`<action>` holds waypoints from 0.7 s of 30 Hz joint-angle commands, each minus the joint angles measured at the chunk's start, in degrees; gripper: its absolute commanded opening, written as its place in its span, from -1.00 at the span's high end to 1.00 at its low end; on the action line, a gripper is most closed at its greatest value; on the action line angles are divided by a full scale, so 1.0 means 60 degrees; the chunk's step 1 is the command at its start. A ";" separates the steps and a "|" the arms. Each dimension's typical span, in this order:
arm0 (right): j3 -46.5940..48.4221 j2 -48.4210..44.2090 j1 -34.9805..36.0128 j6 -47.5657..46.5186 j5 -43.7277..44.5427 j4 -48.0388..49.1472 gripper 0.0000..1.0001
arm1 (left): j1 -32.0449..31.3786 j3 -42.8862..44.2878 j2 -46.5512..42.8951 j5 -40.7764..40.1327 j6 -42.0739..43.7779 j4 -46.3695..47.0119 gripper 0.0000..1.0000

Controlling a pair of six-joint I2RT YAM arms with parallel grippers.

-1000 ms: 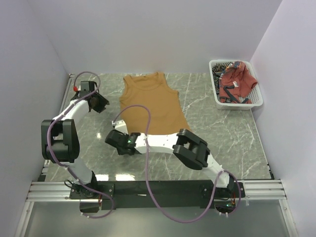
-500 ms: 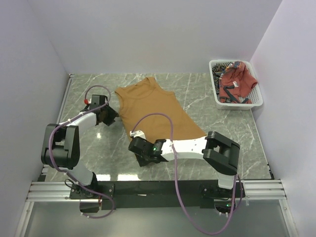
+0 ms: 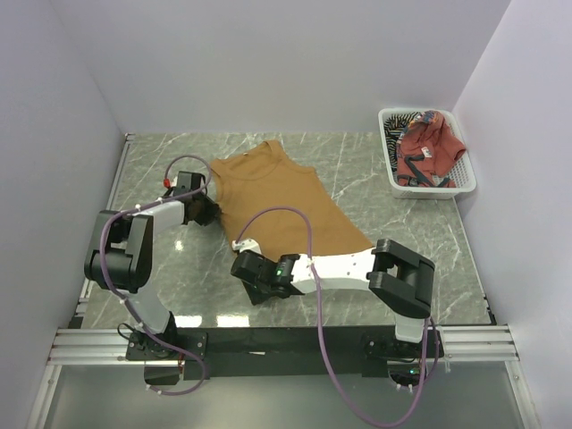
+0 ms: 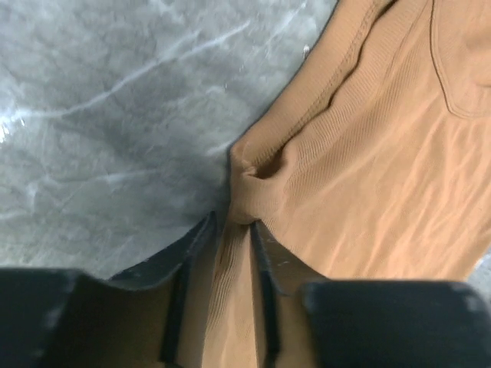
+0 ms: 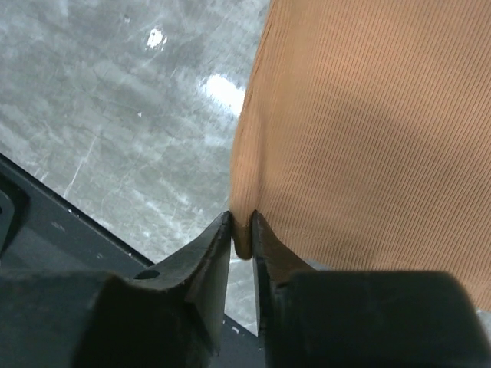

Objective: Fold and stack the tank tops

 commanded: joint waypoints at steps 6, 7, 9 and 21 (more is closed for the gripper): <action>0.0824 0.0013 0.0486 -0.0211 0.0579 -0.0662 0.34 | -0.0159 0.0583 0.0155 -0.1023 0.0259 -0.0403 0.63; 0.0912 0.0057 0.0530 -0.0226 0.0638 -0.0735 0.32 | -0.0159 0.0627 0.0169 -0.1052 0.0260 -0.0432 0.69; 0.1146 0.0218 0.0691 -0.0255 0.0886 -0.0940 0.27 | -0.0159 0.0627 0.0169 -0.1067 0.0274 -0.0462 0.74; 0.1938 0.1257 0.0985 -0.0168 0.1927 -0.1498 0.25 | -0.0174 0.0730 0.0287 -0.1009 0.0318 -0.0535 0.87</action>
